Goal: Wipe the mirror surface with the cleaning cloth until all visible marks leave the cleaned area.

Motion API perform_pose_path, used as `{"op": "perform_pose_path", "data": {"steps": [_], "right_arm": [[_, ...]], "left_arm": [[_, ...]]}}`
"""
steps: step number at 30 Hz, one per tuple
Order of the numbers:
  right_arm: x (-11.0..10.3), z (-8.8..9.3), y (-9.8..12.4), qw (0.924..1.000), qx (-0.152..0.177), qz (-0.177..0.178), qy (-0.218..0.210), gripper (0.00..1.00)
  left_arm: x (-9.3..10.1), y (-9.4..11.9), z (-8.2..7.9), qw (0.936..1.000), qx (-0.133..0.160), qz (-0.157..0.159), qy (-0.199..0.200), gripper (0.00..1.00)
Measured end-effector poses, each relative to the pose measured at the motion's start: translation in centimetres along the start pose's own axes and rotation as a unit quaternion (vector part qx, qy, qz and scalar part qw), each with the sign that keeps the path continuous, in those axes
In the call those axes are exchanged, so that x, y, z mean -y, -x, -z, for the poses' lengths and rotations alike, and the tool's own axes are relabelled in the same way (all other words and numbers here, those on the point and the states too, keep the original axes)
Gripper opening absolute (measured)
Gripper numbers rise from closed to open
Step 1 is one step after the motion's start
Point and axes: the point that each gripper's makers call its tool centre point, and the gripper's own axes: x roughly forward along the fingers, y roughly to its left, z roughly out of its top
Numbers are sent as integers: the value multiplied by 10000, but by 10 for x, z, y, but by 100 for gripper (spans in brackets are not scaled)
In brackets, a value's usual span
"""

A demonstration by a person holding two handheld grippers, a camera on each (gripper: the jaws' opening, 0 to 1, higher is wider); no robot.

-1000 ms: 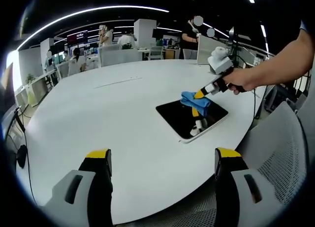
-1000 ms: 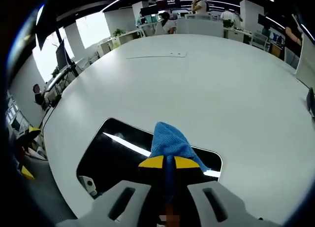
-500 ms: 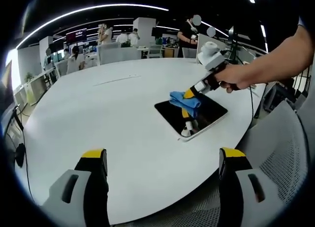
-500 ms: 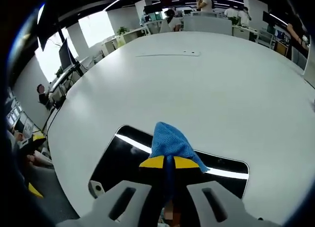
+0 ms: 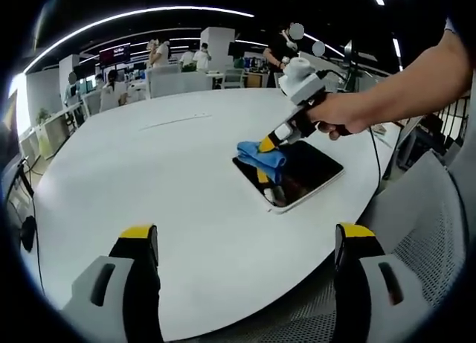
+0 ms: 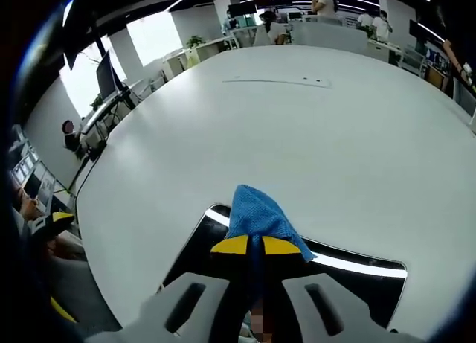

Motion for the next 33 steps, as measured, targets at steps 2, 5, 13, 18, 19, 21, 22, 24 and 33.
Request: {"op": "perform_pose_path", "data": {"steps": [2, 5, 13, 18, 19, 21, 22, 24, 33], "right_arm": [[-5, -2, -3, 10000, -8, -37, 35, 0], [-11, -5, -6, 9999, -20, -116, 48, 0], [-14, -9, -10, 9997, -78, -230, 44, 0], [-23, -12, -14, 9994, -43, -315, 119, 0], [-24, -13, -14, 9994, -37, -322, 155, 0], [-24, -13, -14, 9993, -57, -279, 258, 0], [-23, -13, -14, 9993, -63, -275, 243, 0], [-22, -13, -14, 9994, -76, -290, 178, 0], [-24, -8, -11, 9995, -80, -289, 22, 0]], "left_arm": [[-1, 0, -1, 10000, 30, -6, -5, 99], [-1, 0, -2, 10000, 81, 4, 8, 99], [-3, 0, 3, 10000, -81, -30, -1, 96], [-5, 0, 4, 9999, -124, -82, 0, 96], [-5, 0, 5, 9999, -127, -83, 0, 96], [-5, 1, 4, 9998, -145, -99, -3, 96], [-6, 0, 5, 9998, -148, -102, -1, 96], [-6, 1, 6, 9998, -156, -108, -11, 96], [-6, 0, 7, 9995, -142, -83, -260, 94]]}}
